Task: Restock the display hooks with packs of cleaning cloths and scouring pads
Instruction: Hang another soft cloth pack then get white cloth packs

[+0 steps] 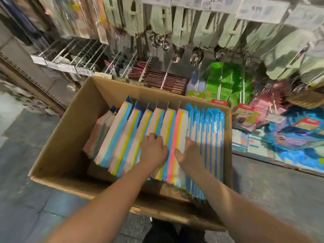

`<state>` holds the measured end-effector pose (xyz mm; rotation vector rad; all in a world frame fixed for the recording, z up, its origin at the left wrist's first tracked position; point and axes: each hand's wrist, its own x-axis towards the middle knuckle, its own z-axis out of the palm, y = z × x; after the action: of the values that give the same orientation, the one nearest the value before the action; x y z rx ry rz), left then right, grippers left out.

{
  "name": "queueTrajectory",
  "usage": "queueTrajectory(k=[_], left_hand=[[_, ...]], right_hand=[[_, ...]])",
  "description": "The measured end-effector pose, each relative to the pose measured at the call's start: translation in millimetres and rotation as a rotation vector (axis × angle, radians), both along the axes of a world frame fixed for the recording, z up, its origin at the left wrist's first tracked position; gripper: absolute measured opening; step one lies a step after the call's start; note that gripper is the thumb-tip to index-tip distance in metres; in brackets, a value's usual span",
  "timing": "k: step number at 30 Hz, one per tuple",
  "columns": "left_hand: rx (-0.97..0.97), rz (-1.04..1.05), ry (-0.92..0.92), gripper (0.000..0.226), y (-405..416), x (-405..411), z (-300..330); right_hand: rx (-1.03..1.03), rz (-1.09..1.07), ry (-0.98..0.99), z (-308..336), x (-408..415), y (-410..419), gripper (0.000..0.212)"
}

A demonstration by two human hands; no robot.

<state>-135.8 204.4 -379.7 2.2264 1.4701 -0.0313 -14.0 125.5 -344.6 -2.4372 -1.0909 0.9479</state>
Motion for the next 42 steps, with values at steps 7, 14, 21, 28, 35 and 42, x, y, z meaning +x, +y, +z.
queueTrajectory(k=[7,14,21,28,35,42], left_hand=[[-0.226,0.213,-0.046,0.033,6,24,7],[-0.397,0.360,-0.005,0.037,25,37,8],[-0.393,0.395,-0.097,0.039,20,33,16],[-0.570,0.570,-0.555,0.071,-1,11,69],[-0.666,0.600,-0.927,0.111,13,-5,120],[-0.710,0.544,-1.142,0.063,-2,13,167]], right_hand=[[-0.134,-0.009,0.055,12,-6,9,0.069],[-0.039,-0.274,0.482,12,-14,17,0.083],[0.022,-0.439,0.648,22,-8,14,0.055],[0.276,-0.231,0.651,53,-17,-9,0.057],[0.451,0.070,0.449,114,-18,-11,0.055],[0.664,0.145,0.391,184,22,-42,0.042]])
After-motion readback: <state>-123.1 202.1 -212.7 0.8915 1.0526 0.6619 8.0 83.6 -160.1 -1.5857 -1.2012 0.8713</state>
